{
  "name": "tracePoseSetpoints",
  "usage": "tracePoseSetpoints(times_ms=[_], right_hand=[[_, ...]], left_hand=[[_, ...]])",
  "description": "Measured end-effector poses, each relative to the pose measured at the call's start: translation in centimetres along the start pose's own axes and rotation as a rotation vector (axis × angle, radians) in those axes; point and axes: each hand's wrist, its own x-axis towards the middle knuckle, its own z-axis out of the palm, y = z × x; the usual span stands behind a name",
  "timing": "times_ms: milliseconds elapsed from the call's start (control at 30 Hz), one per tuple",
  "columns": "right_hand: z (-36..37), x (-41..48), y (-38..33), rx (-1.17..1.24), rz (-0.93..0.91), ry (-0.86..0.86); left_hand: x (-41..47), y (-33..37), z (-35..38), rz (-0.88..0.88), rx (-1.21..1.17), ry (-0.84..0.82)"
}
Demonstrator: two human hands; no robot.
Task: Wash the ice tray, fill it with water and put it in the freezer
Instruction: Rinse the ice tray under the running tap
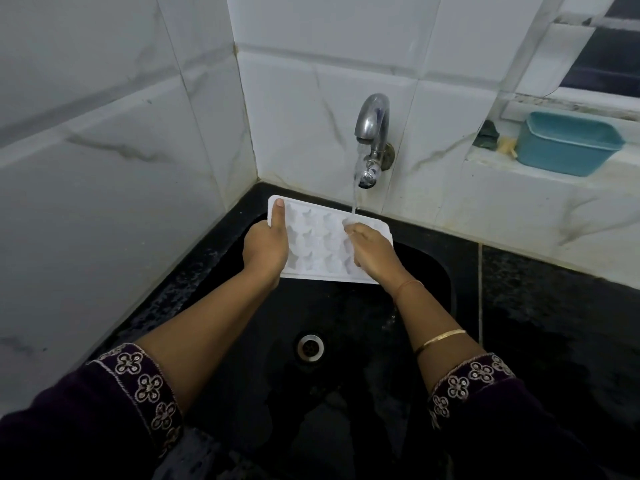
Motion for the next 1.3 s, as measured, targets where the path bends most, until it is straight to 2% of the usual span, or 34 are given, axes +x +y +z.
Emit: tracePoseSetpoints(times_ms=[167, 333, 500, 700, 900, 1067, 1300], right_hand=[[0.1, 0.2, -0.3, -0.083, -0.002, 0.066], [-0.1, 0.0, -0.1, -0.061, -0.021, -0.065], [-0.2, 0.2, -0.2, -0.104, 0.009, 0.042], [-0.3, -0.1, -0.6, -0.075, -0.037, -0.057], [-0.4, 0.1, -0.7, -0.092, -0.012, 0.049], [-0.1, -0.2, -0.5, -0.059, -0.041, -0.058], [0.0, 0.4, -0.7, -0.087, -0.027, 0.006]], left_hand=[[-0.6, -0.2, 0.1, 0.017, 0.043, -0.012], [-0.4, -0.5, -0.4, 0.017, 0.009, 0.000], [-0.8, -0.7, -0.3, 0.026, 0.024, -0.006], [-0.4, -0.6, -0.5, 0.033, 0.020, 0.021], [-0.9, -0.8, 0.0, 0.055, 0.032, 0.008], [-0.5, -0.7, -0.4, 0.082, 0.011, 0.024], [-1.2, -0.5, -0.3, 0.152, 0.065, 0.039]])
